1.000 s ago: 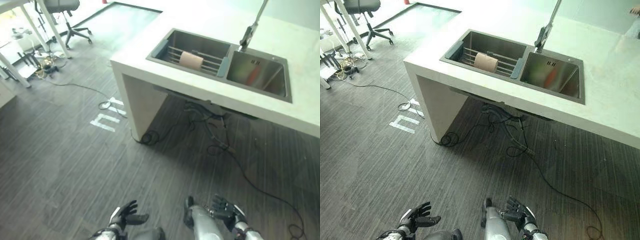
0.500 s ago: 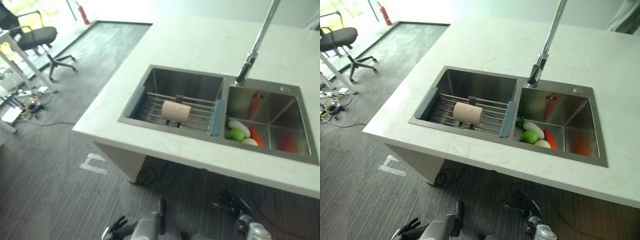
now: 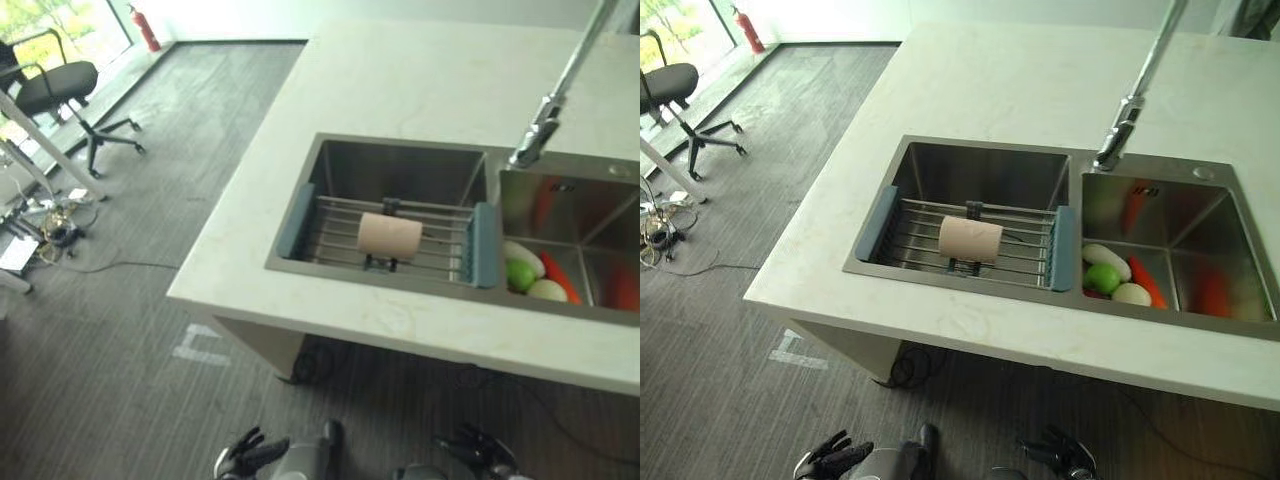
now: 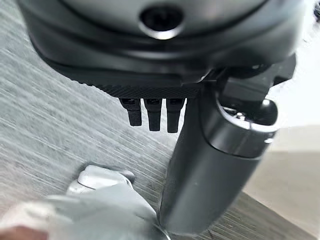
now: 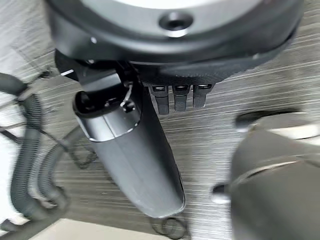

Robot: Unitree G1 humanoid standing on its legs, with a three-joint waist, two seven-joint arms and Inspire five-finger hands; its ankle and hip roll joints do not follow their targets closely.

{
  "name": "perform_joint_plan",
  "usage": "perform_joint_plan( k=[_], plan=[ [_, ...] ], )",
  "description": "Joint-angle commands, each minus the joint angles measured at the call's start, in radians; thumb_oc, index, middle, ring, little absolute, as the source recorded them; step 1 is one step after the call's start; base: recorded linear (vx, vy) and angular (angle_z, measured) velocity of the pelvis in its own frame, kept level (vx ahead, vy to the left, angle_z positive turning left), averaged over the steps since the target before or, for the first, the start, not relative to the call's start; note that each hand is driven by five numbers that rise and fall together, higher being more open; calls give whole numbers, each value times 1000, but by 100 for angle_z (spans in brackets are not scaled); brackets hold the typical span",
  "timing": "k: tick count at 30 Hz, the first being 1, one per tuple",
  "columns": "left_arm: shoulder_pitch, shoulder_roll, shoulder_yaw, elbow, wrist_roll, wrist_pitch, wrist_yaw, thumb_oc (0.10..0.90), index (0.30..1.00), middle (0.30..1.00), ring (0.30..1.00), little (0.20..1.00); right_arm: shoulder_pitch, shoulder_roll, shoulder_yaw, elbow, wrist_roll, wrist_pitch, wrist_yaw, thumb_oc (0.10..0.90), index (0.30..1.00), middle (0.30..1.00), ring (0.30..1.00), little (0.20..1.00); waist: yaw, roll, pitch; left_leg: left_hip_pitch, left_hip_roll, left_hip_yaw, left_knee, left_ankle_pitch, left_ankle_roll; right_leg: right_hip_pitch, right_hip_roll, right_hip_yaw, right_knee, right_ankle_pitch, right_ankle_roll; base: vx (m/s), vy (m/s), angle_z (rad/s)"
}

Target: Place the dishes in the dishwasher.

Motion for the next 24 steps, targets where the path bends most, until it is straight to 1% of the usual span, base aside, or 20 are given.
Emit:
perform_joint_plan(
  k=[1, 2, 3, 5, 6, 7, 8, 9, 10, 11, 12, 14, 15, 16, 17, 18, 20, 21, 23, 24],
  plan=[
    [30, -11, -4, -27, 25, -33, -6, 800, 900, 900, 900, 900, -9, -39, -25, -62, 15, -39, 10, 800, 900, 900, 900, 900, 2, 39, -45, 5, 33, -46, 35, -78, -64, -89, 48, -41, -45, 117, 5, 93, 125, -29],
    [31, -6, -8, -29, 91, -51, 13, 800, 900, 900, 900, 900, -4, -39, -30, -66, 22, -39, 11, 800, 900, 900, 900, 900, -1, 41, -46, 9, 35, -42, 35, -84, -61, -87, 46, -43, -45, 118, 8, 115, 156, -41],
    [35, 14, -15, -37, 121, -65, 68, 800, 900, 900, 900, 900, 2, -45, -36, -76, 26, -37, 14, 800, 900, 900, 900, 900, -5, 47, -43, 15, 44, -24, 35, -92, -58, -84, 31, -62, -45, 123, 14, 88, 141, -30],
    [44, 50, 11, -49, 0, -62, 119, 800, 900, 900, 900, 900, 3, -59, -41, -86, 12, -24, 23, 800, 900, 900, 900, 900, -3, 57, -39, 21, 62, 6, 35, -99, -56, -87, 2, -103, -45, 134, 27, 20, 107, -29],
    [52, 84, 59, -54, -95, -66, 132, 800, 900, 900, 900, 900, -3, -68, -44, -89, -4, -14, 32, 800, 900, 900, 900, 900, 7, 62, -40, 20, 80, 37, 35, -103, -57, -90, -26, -141, -45, 139, 37, -53, 40, -63],
    [57, 115, 106, -56, -156, -86, 144, 800, 900, 900, 900, 900, -9, -76, -45, -83, -6, -7, 42, 800, 900, 900, 900, 900, 16, 63, -40, 16, 90, 59, 35, -107, -57, -96, -38, -160, -45, 137, 42, -52, 5, -100],
    [64, 131, 135, -53, -173, -105, 146, 800, 900, 900, 900, 900, -10, -79, -50, -75, -6, -6, 48, 800, 900, 900, 900, 900, 20, 64, -40, 15, 92, 62, 35, -108, -55, -102, -40, -166, -45, 139, 42, 5, -43, -115],
    [78, 159, 184, -58, -213, -159, 170, 800, 900, 900, 900, 900, -7, -82, -59, -63, -4, -7, 54, 800, 900, 900, 900, 900, 22, 68, -40, 17, 94, 61, 35, -107, -55, -109, -45, -167, -45, 144, 46, 69, -62, -74],
    [97, 219, 270, -101, -233, -211, 183, 800, 900, 900, 900, 900, 5, -88, -73, -52, 14, -20, 65, 800, 900, 900, 900, 900, 30, 74, -44, 18, 94, 61, 35, -110, -55, -107, -50, -165, -45, 134, 47, 108, -48, -26],
    [109, 264, 328, -136, -229, -218, 189, 800, 900, 900, 900, 900, 16, -94, -81, -51, 19, -22, 68, 800, 900, 900, 900, 900, 34, 77, -46, 27, 89, 60, 35, -116, -55, -97, -54, -163, -45, 125, 50, 91, -20, 8],
    [112, 281, 347, -151, -229, -219, 194, 800, 900, 900, 900, 900, 22, -96, -84, -51, 22, -23, 69, 800, 900, 900, 900, 900, 34, 78, -50, 26, 86, 59, 35, -117, -55, -97, -55, -162, -45, 122, 50, 70, 21, 4],
    [125, 344, 412, -217, -118, -276, 285, 800, 900, 900, 900, 900, 39, -104, -96, -55, 34, -17, 65, 800, 900, 900, 900, 900, 37, 83, -58, 26, 79, 53, 35, -118, -56, -98, -57, -156, -45, 116, 51, 73, 29, 1],
    [145, 475, 495, -329, 55, -273, 433, 800, 900, 900, 900, 900, 52, -111, -98, -54, 55, -11, 62, 800, 900, 900, 900, 900, 45, 88, -70, 23, 70, 46, 35, -120, -57, -111, -60, -147, -45, 112, 55, 86, 20, 2],
    [154, 538, 527, -355, 159, -264, 522, 800, 900, 900, 900, 900, 53, -114, -97, -54, 57, -10, 65, 800, 900, 900, 900, 900, 48, 91, -75, 22, 68, 43, 35, -121, -56, -118, -60, -141, -45, 112, 56, 61, 10, 1],
    [160, 574, 544, -365, 204, -243, 559, 800, 900, 900, 900, 900, 53, -115, -94, -56, 58, -8, 64, 800, 900, 900, 900, 900, 48, 92, -76, 22, 67, 43, 35, -122, -56, -119, -59, -138, -45, 111, 57, 31, -9, 1],
    [168, 639, 572, -376, 295, -225, 617, 800, 900, 900, 900, 900, 53, -116, -88, -62, 58, -4, 60, 800, 900, 900, 900, 900, 47, 95, -79, 22, 65, 42, 35, -123, -55, -123, -56, -133, -45, 112, 57, 0, 0, 0],
    [183, 768, 623, -409, 383, -217, 660, 800, 900, 900, 900, 900, 55, -114, -72, -78, 67, 7, 53, 800, 900, 900, 900, 900, 46, 97, -85, 22, 67, 45, 35, -126, -54, -125, -52, -126, -45, 113, 56, 57, -36, 1],
    [188, 882, 676, -462, 387, -215, 640, 800, 900, 900, 900, 900, 61, -112, -55, -95, 83, 14, 50, 800, 900, 900, 900, 900, 43, 98, -89, 26, 69, 48, 35, -129, -52, -124, -47, -123, -45, 114, 56, 79, -62, -1],
    [176, 966, 712, -518, 363, -250, 587, 800, 900, 900, 900, 900, 64, -107, -40, -106, 93, 19, 43, 800, 900, 900, 900, 900, 39, 98, -96, 28, 71, 51, 35, -133, -52, -123, -44, -121, -45, 112, 56, 76, -77, -2],
    [82, 1053, 711, -678, 83, -258, 275, 800, 900, 900, 900, 900, 67, -95, -24, -113, 104, 35, 17, 800, 900, 900, 900, 900, 27, 97, -106, 40, 73, 56, 35, -141, -56, -117, -36, -115, -45, 108, 58, 88, -82, 1]
  ],
)
